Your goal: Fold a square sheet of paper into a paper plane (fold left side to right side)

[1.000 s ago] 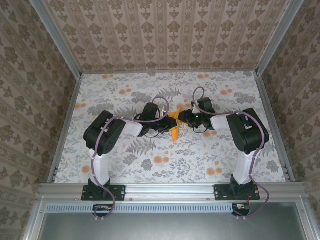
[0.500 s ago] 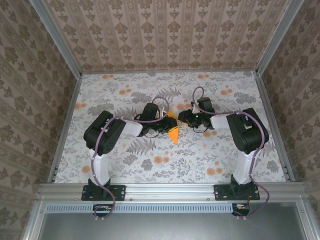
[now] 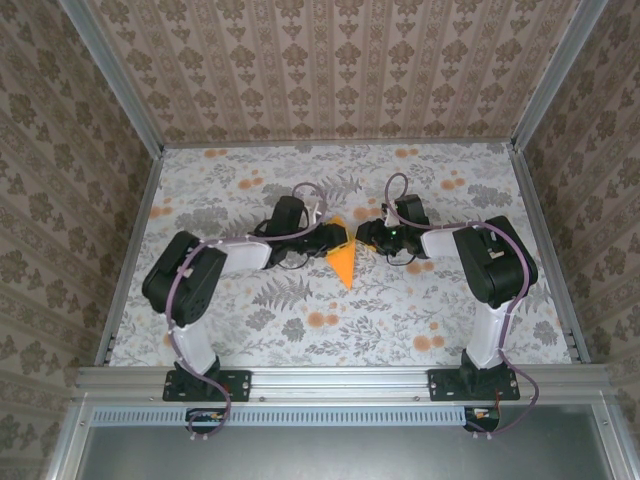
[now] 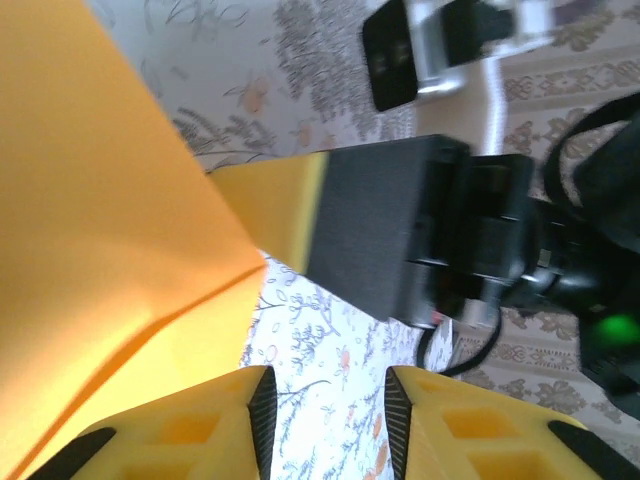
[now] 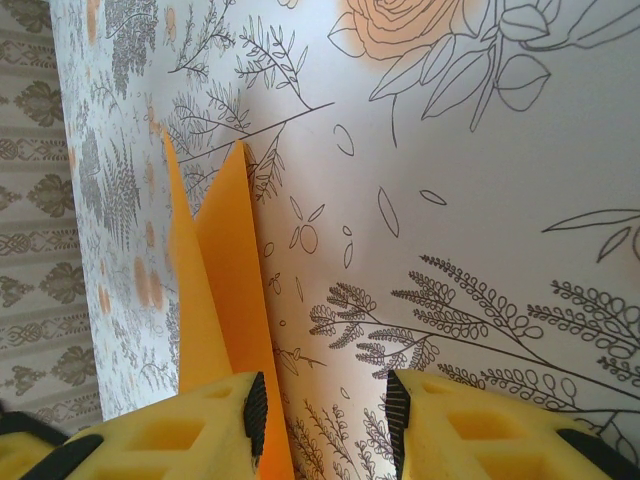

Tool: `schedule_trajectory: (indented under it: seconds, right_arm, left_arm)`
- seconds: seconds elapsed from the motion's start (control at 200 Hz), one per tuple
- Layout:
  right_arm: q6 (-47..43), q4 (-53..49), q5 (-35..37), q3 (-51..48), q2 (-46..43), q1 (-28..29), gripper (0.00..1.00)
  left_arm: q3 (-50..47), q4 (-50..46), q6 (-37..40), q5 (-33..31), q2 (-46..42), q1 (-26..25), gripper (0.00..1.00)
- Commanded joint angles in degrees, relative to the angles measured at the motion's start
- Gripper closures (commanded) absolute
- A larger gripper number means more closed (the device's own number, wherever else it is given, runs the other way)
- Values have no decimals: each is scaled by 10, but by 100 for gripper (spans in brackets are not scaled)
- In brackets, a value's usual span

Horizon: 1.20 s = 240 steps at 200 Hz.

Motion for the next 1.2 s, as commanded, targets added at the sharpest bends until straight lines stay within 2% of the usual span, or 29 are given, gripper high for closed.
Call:
schedule_trajectory:
  seconds: [0.0, 0.075, 0.19, 0.295, 0.635, 0.825, 1.195]
  right_arm:
    - [-15, -32, 14, -1, 25, 8, 60]
    - [-16, -32, 14, -3, 23, 8, 60]
    - [-20, -33, 12, -2, 21, 9, 60]
    - [-22, -33, 9, -2, 18, 9, 60]
    - [-30, -35, 2, -1, 8, 12, 60]
    - [-32, -30, -10, -2, 2, 14, 59]
    - [-28, -17, -40, -5, -22, 15, 55]
  left_arm:
    - [-22, -75, 53, -21, -54, 22, 61]
    - [-39, -119, 71, -61, -83, 39, 56]
    - [-58, -172, 77, -82, -96, 70, 52]
    - [-64, -171, 74, -84, -83, 83, 52]
    - [-20, -130, 74, -63, 0, 78, 52]
    - [14, -124, 78, -52, 43, 74, 57]
    - [120, -228, 140, -74, 118, 54, 74]
